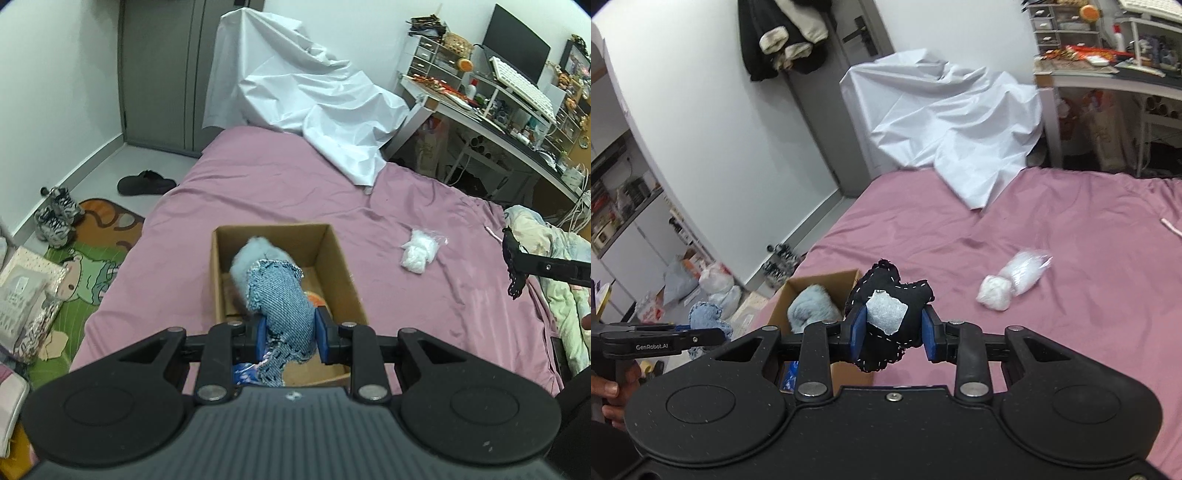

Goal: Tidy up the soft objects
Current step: 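Carry the denim and black felt patches over the box with both grippers, then open both grippers to drop the patches into the box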

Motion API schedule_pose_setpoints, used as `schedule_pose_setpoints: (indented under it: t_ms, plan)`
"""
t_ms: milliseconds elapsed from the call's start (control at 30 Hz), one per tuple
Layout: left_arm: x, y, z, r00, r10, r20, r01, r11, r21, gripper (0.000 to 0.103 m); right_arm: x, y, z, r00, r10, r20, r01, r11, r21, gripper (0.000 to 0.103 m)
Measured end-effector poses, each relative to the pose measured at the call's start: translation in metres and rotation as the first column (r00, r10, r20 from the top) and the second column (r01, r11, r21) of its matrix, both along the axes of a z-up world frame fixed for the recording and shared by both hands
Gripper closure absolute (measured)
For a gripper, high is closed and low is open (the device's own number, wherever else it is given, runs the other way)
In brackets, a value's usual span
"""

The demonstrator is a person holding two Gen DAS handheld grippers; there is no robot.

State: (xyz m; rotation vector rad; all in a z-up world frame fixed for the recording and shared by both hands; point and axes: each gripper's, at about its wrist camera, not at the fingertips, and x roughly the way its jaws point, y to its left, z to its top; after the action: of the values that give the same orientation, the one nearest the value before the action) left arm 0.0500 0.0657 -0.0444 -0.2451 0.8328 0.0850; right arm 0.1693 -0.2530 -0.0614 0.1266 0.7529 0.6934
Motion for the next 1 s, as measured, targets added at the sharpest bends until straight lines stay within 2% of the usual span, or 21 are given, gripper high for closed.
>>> schedule_pose_setpoints:
  t_ms: [267, 533, 600, 667, 733, 867, 1000]
  plan:
    - [0.0, 0.022, -0.026, 1.0, 0.031, 0.0, -0.031, 0.997, -0.075, 0.078, 0.0, 0.027, -0.011, 0.999, 0.045, -0.02, -0.046, 0.998, -0.041, 0.072]
    - [0.018, 0.032, -0.058, 1.0, 0.01, 0.005, -0.009, 0.98, -0.199, 0.077, 0.004, 0.053, -0.021, 0.995, 0.098, -0.031, -0.1, 0.992, -0.071, 0.072]
    - [0.021, 0.032, -0.063, 1.0, -0.007, 0.022, 0.012, 0.978, -0.21, 0.073, 0.004, 0.06, -0.023, 0.993, 0.111, -0.035, -0.114, 0.991, -0.069, 0.072]
    - [0.022, 0.033, -0.068, 0.999, -0.023, 0.029, 0.029, 0.973, -0.231, 0.058, 0.004, 0.07, -0.025, 0.991, 0.13, -0.037, -0.133, 0.989, -0.067, 0.072]
    - [0.021, 0.037, -0.071, 1.0, 0.001, 0.025, 0.005, 0.974, -0.228, 0.047, 0.004, 0.079, -0.027, 0.987, 0.153, -0.042, -0.156, 0.985, -0.068, 0.072]
    - [0.016, 0.05, -0.073, 0.999, 0.043, 0.033, -0.035, 0.975, -0.219, 0.041, 0.002, 0.099, -0.031, 0.978, 0.204, -0.045, -0.207, 0.975, -0.084, 0.072]
    - [0.007, 0.066, -0.071, 0.995, 0.098, 0.031, -0.09, 0.976, -0.196, 0.03, -0.001, 0.118, -0.036, 0.969, 0.242, -0.051, -0.246, 0.965, -0.093, 0.071]
